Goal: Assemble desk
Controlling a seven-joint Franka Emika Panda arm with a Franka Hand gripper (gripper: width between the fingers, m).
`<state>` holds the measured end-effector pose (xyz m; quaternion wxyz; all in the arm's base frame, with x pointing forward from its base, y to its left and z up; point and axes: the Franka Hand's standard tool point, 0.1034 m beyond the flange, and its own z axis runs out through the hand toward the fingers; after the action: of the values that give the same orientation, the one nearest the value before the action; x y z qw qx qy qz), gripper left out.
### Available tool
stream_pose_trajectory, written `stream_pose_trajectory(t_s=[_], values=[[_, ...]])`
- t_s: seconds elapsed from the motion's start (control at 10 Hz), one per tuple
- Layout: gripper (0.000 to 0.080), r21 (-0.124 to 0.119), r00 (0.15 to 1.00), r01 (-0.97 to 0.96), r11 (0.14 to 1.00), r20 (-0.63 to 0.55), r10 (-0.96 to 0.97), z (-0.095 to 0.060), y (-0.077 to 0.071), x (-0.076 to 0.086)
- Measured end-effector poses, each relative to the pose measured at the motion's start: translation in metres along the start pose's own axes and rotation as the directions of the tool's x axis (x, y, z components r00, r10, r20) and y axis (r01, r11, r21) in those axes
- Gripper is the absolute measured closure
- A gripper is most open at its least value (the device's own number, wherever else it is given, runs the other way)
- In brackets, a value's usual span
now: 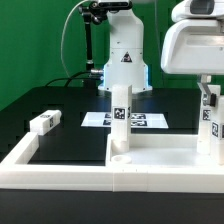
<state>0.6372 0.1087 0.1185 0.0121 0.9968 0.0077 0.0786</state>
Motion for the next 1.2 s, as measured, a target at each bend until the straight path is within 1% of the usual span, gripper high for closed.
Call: stream_pose_trajectory(t_s=[0.1,0.3,0.4,0.6,0.8,0.9,1.2], values=[[0.0512,0.000,1.000,-0.013,1.000,0.000,0.013,0.0000,0.0000,0.0001],[0.0512,0.000,0.999,-0.038,0.999,0.000,0.038,-0.0001,0.0000,0.0001],[0.0512,0.002,0.995,-0.096,0.995,0.000,0.096,-0.0001,-0.0003,0.0000],[0.0511,0.002,0.951,-0.308,0.951,0.001,0.308,-0.0001,-0.0001,0.0000],[0.0511,0.003,0.863,-0.505,0.863,-0.004,0.505,-0.0001,-0.0002,-0.0001],[0.0511,0.006,0.791,-0.612,0.791,-0.005,0.612,0.0001,0.0000,-0.0002],[0.0511,0.005,0.562,-0.827,0.562,0.001,0.827,0.0002,0.0006,-0.0007]])
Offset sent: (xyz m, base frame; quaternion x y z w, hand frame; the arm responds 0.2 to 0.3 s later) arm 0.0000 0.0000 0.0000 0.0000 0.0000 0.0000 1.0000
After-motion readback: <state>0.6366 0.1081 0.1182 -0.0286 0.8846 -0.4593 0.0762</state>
